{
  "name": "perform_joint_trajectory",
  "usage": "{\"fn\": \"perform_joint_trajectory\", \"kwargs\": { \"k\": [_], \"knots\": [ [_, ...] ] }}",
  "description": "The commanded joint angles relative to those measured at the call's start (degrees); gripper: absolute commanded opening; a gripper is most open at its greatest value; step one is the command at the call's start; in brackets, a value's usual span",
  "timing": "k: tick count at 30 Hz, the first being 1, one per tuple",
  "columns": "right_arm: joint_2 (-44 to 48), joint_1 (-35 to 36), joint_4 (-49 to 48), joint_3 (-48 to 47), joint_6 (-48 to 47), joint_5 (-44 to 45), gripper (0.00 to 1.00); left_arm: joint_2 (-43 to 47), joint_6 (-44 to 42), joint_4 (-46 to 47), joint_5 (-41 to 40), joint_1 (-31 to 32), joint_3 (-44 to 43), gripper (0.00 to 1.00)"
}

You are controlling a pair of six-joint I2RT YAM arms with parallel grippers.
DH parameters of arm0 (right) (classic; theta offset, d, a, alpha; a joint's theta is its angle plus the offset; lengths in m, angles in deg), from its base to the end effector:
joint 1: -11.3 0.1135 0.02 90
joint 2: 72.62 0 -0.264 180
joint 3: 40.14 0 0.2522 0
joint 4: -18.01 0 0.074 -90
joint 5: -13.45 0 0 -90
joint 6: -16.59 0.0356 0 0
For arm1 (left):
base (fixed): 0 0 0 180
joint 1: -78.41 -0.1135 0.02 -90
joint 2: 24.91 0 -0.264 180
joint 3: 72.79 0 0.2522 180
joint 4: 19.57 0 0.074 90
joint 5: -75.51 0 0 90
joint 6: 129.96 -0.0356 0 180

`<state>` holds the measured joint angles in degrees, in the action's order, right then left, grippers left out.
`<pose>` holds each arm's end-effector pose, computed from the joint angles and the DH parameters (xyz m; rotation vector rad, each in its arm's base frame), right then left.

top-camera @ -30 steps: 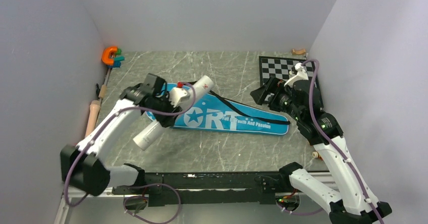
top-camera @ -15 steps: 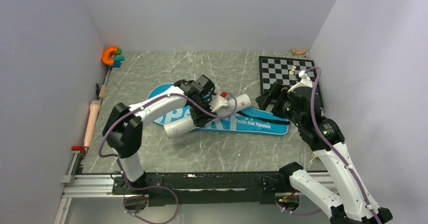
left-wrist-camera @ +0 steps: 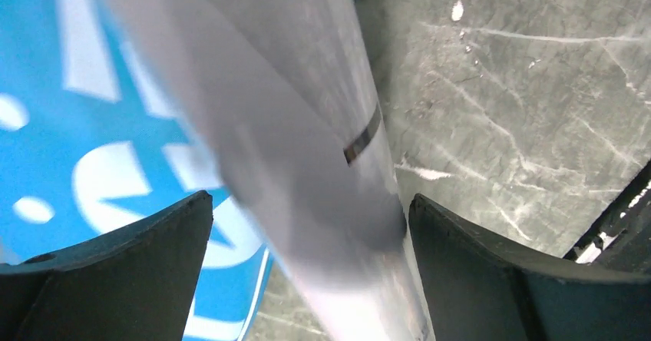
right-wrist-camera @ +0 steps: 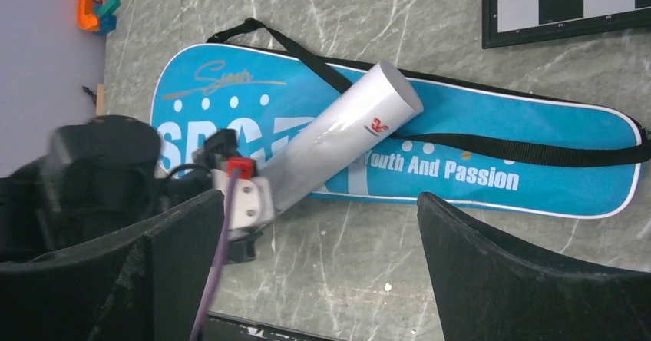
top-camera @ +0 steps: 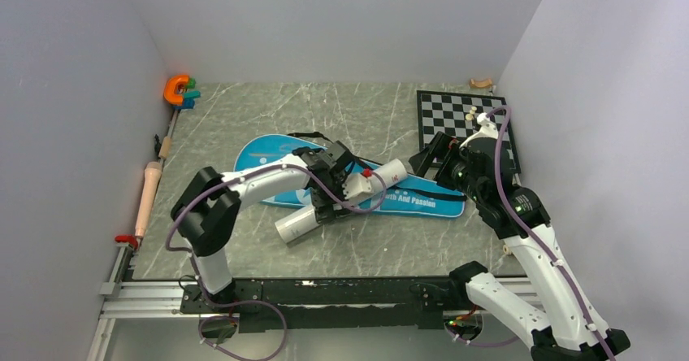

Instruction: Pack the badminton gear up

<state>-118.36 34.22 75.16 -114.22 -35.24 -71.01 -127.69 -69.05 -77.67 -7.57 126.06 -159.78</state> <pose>0.1428 0.0567 0.3696 0.3410 2.0906 0.5480 0.2336 -0.2626 0.1973 1.8034 2.2382 -0.2371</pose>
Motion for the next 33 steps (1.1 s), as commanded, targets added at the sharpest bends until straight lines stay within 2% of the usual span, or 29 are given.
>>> {"fn": "perform_joint_trajectory", "kwargs": {
  "k": [1,5,9,11,14,19,22,26,30,33],
  "knots": [
    [0.1,-0.2,-1.7,0.1,0.4,0.2,1.00,9.2,1.5,0.1,0.1,-3.0,-3.4,0.99],
    [-0.2,-0.2,-1.7,0.8,0.2,0.9,1.00,13.9,2.9,-4.8,3.1,-6.4,-7.4,0.99],
    [-1.1,-0.2,-2.3,1.0,-0.5,4.8,1.00,18.9,5.1,-7.2,1.2,-10.3,-9.7,0.99],
    [-1.6,-0.2,-3.4,1.5,-1.0,9.2,1.00,22.3,6.2,-6.2,2.0,-15.1,-9.0,0.99],
    [-2.1,-0.2,-6.7,3.6,-3.2,20.3,1.00,26.2,8.5,-2.6,5.4,-25.1,-7.1,0.99],
    [-0.2,-0.2,-29.7,17.1,-17.3,34.7,1.00,30.7,17.4,9.3,9.1,-43.7,0.2,1.00],
    [-1.5,-0.3,-41.9,24.3,-24.9,41.5,1.00,32.9,20.4,17.8,10.0,-51.1,9.0,0.99],
    [-6.5,-3.2,-57.5,32.5,-32.4,44.0,1.00,35.4,21.5,30.6,8.3,-55.2,21.3,0.99],
    [-12.4,-11.5,-66.3,36.9,-29.3,37.1,1.00,36.3,22.9,42.9,7.6,-57.3,31.5,0.99],
    [-18.4,-13.9,-77.9,40.5,-29.5,35.4,1.00,35.4,24.4,51.7,8.6,-59.0,36.2,0.99]
  ]
}}
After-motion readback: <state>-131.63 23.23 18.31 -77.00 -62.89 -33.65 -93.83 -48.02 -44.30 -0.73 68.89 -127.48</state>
